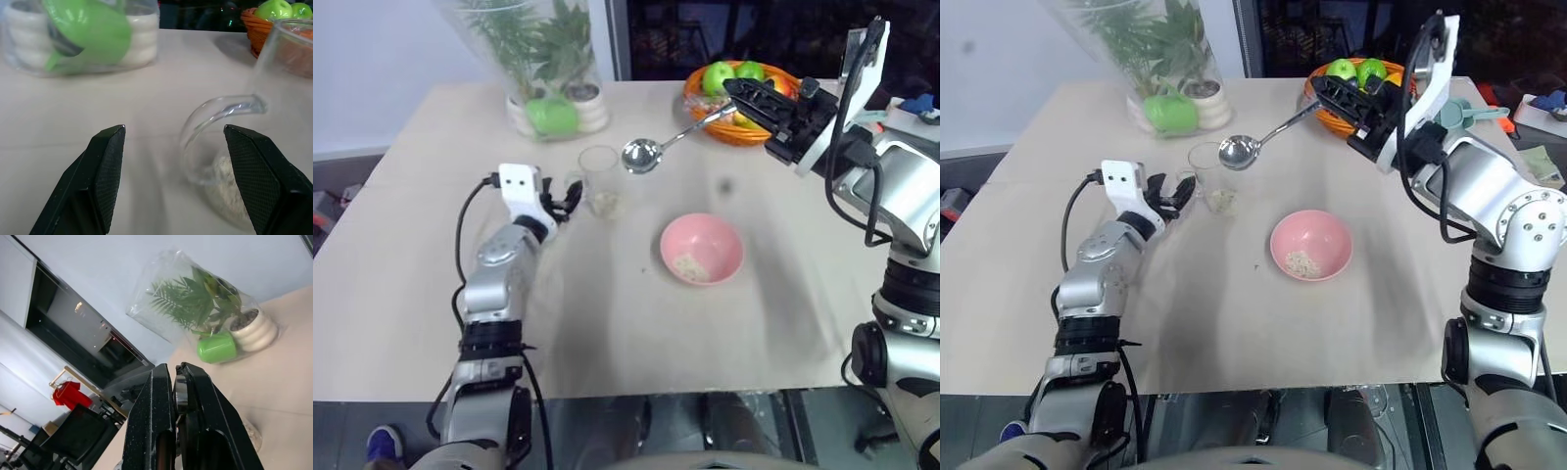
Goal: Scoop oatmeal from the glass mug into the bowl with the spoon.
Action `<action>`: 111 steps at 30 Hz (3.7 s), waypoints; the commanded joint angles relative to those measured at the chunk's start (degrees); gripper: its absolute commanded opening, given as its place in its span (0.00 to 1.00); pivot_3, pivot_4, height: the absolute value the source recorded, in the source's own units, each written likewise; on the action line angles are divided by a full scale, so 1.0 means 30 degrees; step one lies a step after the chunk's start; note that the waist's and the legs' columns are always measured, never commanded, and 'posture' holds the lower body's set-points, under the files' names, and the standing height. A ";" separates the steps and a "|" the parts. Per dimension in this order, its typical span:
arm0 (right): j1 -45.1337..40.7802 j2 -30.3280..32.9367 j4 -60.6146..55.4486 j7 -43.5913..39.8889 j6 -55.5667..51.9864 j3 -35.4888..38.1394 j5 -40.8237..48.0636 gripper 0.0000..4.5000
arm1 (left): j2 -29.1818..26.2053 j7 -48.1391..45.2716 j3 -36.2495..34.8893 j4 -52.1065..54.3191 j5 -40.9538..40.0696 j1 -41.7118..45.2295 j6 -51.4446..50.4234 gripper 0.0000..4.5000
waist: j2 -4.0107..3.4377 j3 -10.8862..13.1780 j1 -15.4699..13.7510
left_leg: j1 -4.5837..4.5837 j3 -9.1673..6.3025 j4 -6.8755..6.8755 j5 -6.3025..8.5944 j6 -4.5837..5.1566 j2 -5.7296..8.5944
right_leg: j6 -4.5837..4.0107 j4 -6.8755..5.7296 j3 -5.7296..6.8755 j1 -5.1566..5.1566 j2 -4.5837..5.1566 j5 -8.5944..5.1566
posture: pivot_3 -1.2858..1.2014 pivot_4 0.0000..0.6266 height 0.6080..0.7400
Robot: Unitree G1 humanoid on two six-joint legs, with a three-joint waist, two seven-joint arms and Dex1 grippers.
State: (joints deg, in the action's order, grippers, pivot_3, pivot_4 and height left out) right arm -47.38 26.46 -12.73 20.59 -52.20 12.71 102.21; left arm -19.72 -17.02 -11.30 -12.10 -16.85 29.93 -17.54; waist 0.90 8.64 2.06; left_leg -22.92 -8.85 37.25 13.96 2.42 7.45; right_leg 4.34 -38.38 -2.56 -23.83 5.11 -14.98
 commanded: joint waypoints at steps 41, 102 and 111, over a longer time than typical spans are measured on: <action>-0.5395 -0.0361 0.0720 -0.7040 -0.0376 -0.2957 -1.2701 0.00 | -0.0679 -0.1111 0.1891 -0.1062 0.4422 0.1540 0.9226 0.02 | 0.0001 -0.0002 0.0135 | -0.0315 -0.0009 0.0116 -0.0005 -0.0005 0.0015 | 0.0000 -0.0119 0.0017 -0.0325 0.0017 0.0002 | 0.52 0.24 1.00; -0.3226 -0.6078 0.2726 0.0080 -0.6461 0.5936 -0.9959 0.00 | -0.0582 -0.0896 0.4777 -0.3280 0.8137 0.2653 1.2230 0.02 | -0.0024 -0.0017 0.0199 | -0.0311 0.0000 0.0245 -0.0007 -0.0005 0.0046 | 0.0000 -0.0226 0.0026 -0.0313 0.0036 0.0003 | 0.52 0.24 1.00; -0.1781 -0.5109 0.1967 0.1953 -0.5658 0.5973 -0.7373 0.00 | -0.0513 -0.1515 0.5254 -0.3539 0.8059 0.3043 1.2512 0.02 | -0.0028 -0.0020 0.0188 | -0.0311 0.0002 0.0250 -0.0007 -0.0004 0.0046 | 0.0000 -0.0231 0.0026 -0.0311 0.0039 0.0003 | 0.52 0.24 1.00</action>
State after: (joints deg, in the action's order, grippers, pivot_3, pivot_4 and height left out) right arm -52.56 10.11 -4.05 25.41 -71.06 29.61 77.55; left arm -21.03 -21.28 4.78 -23.77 7.70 37.70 17.98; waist 0.82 8.58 2.62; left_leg -23.85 -8.84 38.01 13.94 2.41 7.58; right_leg 4.34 -39.08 -2.49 -24.76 5.22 -14.97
